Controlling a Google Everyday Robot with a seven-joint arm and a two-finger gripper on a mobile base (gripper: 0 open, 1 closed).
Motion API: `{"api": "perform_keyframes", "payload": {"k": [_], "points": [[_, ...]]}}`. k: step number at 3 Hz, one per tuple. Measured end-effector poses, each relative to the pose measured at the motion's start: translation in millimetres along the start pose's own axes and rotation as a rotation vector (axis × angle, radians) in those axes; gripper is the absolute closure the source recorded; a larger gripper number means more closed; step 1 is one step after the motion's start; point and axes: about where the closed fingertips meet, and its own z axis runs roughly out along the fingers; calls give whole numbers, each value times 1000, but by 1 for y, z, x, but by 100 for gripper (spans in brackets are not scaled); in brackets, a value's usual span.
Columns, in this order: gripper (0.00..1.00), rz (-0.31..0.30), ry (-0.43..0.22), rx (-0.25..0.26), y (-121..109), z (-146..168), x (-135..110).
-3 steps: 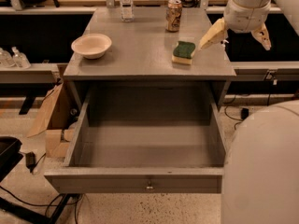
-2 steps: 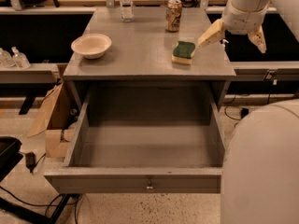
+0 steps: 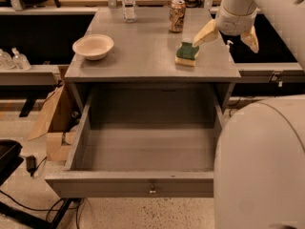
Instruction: Place sponge into top drawer
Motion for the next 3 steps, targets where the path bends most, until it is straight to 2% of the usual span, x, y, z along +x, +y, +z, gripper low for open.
{"api": "perform_keyframes", "payload": {"k": [1, 2, 3], "points": [[0, 0, 0, 0, 0, 0, 0], [0, 39, -10, 7, 5, 3, -7], [0, 139, -36, 17, 13, 6, -20]]}}
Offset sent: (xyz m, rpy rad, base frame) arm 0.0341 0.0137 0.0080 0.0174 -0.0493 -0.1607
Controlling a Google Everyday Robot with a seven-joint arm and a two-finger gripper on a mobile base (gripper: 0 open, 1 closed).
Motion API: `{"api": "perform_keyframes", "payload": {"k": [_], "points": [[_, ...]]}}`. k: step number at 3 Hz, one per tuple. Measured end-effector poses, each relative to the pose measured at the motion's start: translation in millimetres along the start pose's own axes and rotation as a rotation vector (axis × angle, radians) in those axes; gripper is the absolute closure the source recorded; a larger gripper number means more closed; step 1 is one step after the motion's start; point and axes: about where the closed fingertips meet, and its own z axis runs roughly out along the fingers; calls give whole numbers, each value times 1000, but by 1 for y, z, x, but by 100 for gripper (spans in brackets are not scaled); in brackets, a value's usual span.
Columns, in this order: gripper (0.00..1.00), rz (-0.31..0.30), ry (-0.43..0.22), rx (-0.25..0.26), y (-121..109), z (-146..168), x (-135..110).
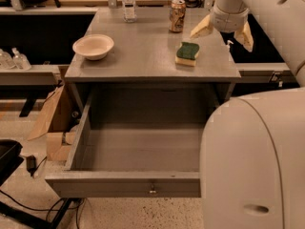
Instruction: Place sponge into top drawer
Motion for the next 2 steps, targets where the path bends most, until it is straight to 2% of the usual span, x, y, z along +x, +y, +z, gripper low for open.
{"api": "perform_keyframes", "payload": {"k": [1, 2], "points": [[0, 94, -6, 13, 8, 9, -8], [0, 156, -19, -31, 29, 30, -19]]}}
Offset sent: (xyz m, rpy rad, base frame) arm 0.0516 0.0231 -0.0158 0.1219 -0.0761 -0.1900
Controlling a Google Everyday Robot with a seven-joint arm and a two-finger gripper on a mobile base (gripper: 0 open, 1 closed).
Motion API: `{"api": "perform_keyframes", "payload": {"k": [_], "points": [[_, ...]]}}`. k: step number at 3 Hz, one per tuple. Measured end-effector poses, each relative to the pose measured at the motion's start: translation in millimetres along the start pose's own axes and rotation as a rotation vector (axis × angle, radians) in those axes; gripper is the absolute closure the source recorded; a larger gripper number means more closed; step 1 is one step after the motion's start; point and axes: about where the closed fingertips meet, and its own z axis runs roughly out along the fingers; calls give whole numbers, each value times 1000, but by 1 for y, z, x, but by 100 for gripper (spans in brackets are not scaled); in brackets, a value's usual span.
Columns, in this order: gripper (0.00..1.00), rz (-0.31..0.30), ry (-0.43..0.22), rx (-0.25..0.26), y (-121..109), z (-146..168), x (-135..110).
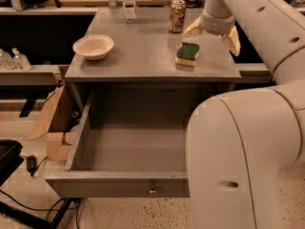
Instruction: Place sponge into top drawer
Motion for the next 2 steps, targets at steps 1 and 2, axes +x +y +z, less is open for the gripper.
{"api": "perform_keyframes", "payload": {"k": [1, 2], "points": [[0, -16, -20, -46, 20, 17, -5], [0, -59, -65, -42, 39, 30, -12]]}}
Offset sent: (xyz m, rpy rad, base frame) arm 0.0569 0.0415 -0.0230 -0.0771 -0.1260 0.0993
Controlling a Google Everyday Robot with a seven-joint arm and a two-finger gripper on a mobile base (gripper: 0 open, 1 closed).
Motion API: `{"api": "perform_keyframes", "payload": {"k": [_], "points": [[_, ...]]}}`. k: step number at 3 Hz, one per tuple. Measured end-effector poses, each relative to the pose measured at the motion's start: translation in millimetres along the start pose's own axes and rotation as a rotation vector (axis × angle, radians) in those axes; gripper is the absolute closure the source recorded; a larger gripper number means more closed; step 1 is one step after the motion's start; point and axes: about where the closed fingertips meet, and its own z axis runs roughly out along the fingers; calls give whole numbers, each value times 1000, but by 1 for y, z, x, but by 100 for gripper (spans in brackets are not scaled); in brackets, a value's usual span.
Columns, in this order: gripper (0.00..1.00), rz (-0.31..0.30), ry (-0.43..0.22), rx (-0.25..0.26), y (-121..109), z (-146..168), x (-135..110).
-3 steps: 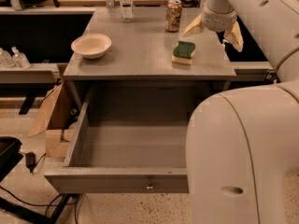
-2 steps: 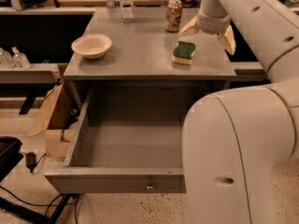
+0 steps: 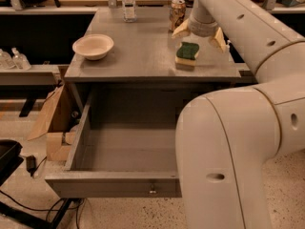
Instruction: Place sponge into top drawer
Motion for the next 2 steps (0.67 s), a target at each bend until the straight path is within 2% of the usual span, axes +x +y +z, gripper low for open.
{"api": "perform_keyframes", "payload": {"k": [2], "points": [[0, -71, -32, 106, 18, 28, 3]]}}
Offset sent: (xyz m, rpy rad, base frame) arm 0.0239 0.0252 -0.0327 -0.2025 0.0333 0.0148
